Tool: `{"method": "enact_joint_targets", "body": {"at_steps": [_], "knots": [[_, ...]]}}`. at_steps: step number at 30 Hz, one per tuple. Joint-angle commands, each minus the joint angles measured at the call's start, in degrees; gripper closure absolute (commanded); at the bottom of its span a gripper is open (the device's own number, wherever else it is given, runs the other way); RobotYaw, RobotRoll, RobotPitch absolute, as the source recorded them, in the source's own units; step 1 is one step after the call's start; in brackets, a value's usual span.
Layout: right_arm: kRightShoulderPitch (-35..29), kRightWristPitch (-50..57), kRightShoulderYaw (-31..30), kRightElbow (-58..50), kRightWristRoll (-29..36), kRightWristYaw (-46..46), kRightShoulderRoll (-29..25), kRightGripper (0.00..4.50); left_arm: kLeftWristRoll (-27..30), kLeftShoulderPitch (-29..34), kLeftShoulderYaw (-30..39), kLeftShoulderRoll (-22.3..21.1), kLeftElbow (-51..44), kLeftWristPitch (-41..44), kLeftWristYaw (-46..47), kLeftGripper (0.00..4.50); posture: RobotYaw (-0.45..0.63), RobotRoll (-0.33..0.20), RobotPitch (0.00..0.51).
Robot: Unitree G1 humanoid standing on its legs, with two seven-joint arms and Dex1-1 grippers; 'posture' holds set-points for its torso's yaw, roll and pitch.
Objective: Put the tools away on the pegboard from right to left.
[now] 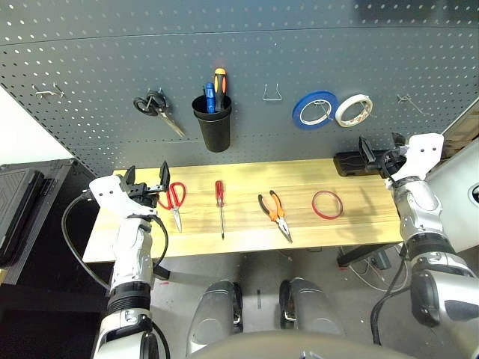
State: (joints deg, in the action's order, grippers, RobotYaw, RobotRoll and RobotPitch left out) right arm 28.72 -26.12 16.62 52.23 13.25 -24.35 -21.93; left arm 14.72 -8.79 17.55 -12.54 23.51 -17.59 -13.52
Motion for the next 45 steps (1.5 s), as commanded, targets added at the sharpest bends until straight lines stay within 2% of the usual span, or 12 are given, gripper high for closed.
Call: {"method": "enact_joint_targets", "body": {"at_steps": [1, 6, 13, 18, 22, 25, 34, 39, 45], "knots": [[-0.07, -0.5, 0.0, 0.75, -0.34, 0.47, 0.4, 0.02, -0.19, 0.22, -0.29, -0.01, -0.88, 0.5, 0.09, 0.0, 0.01, 0.0, 0.046], [-1.32, 1.85, -0.95, -1.5, -1.41, 1.27, 0.17, 0.02, -0.3, 1.76, -1.69, -0.45, -4.71, 3.36, -1.07, 0.0, -0.01, 0.0, 0.068], [-6.23, 17.85, -6.5, -17.96, -4.59, 0.14, -1.39, 0.02, 3.82, 4.5, -5.54, -4.38, -13.43, 14.16, -10.63, 0.0, -0.06, 0.0, 0.12], [-8.5, 38.14, -10.82, -31.38, -7.47, 1.82, -3.26, 0.02, 7.08, 4.5, -6.51, -7.21, -17.59, 21.27, -16.21, 0.0, -0.08, 0.0, 0.165], [-8.11, 57.51, -13.32, -39.99, -5.76, 0.74, -3.42, 0.02, 8.7, 4.7, -8.34, -10.5, -21.22, 25.57, -21.88, 0.0, -0.08, 0.0, 0.209], [-7.41, 66.15, -14.54, -44.21, -4.51, -0.2, -2.89, 0.02, 10.14, 4.88, -10.38, -12.66, -24.28, 28.98, -26.2, 0.0, -0.07, 0.0, 0.235], [-4.14, 80.07, -18.72, -45.55, -5.52, 1.95, -0.65, 0.02, 9.19, 4.66, -18.75, -16.73, -31.3, 33.05, -35.43, 0.0, -0.06, 0.0, 0.259], [-1.53, 82.19, -19.5, -38.5, -7.48, 5.94, 2.27, 0.02, 6.19, 4.13, -23.54, -18.08, -30.53, 30.15, -39.57, 0.0, -0.06, 0.0, 0.261], [2.82, 78.68, -19.39, -27.7, -8.82, 8.58, 6.2, 0.02, 5.13, 2.5, -26.69, -17.46, -30.37, 29.13, -41.75, 0.0, -0.06, 0.0, 0.261]]}}
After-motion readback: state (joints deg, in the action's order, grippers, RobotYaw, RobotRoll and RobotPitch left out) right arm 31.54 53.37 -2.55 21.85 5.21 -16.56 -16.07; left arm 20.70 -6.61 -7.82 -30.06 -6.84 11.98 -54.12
